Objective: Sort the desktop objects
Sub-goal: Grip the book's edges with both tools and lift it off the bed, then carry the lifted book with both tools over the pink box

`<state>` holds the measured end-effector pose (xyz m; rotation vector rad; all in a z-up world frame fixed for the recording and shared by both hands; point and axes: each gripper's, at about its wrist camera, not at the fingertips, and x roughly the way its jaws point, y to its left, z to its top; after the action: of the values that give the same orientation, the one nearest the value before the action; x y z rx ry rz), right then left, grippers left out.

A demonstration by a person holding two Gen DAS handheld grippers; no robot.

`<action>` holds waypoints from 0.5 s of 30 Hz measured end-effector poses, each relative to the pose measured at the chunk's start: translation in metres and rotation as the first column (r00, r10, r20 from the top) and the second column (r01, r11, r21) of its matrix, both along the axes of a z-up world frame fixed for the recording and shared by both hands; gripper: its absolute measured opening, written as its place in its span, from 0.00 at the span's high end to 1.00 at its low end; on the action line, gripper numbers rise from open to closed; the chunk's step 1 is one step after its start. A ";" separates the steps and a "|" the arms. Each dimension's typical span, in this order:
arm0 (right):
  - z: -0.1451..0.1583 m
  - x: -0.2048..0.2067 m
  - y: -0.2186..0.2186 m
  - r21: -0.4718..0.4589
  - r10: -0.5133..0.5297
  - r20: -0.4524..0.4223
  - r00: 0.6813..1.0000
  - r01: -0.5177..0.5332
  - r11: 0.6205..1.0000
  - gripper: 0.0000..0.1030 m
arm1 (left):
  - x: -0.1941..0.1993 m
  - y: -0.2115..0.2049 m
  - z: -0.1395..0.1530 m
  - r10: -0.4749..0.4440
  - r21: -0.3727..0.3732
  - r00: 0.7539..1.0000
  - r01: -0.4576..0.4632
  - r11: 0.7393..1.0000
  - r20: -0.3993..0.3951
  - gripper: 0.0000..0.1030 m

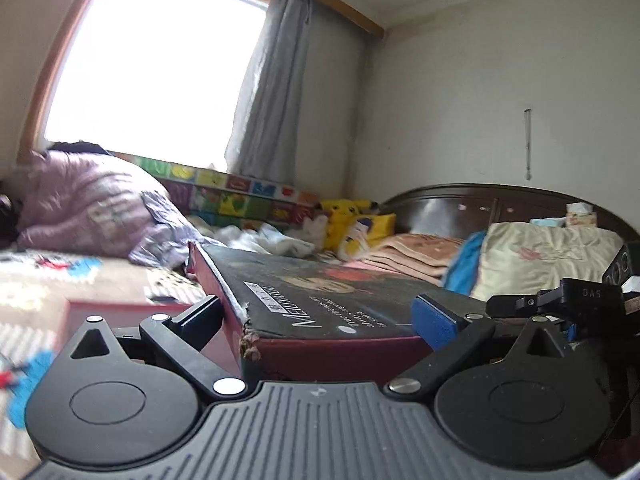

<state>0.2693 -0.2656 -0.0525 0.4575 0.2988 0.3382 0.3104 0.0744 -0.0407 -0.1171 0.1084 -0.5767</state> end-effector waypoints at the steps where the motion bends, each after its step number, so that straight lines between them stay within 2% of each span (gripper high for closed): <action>1: 0.002 0.007 0.005 -0.005 0.010 0.004 1.000 -0.010 1.000 0.09 | 0.006 0.005 0.002 0.014 0.008 1.000 -0.014 1.000 0.007 0.02; 6: 0.006 0.042 0.031 -0.033 0.060 0.016 0.998 -0.059 0.998 0.09 | 0.033 0.030 0.004 0.093 0.008 0.995 -0.093 0.996 0.026 0.02; 15: 0.001 0.092 0.066 -0.082 0.121 0.011 0.993 -0.120 0.989 0.09 | 0.061 0.067 -0.011 0.172 -0.023 0.985 -0.173 0.985 -0.022 0.02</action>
<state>0.3615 -0.1997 -0.0512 0.3574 0.3244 0.4460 0.3711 0.1411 -0.0515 -0.1548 0.1088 -0.4040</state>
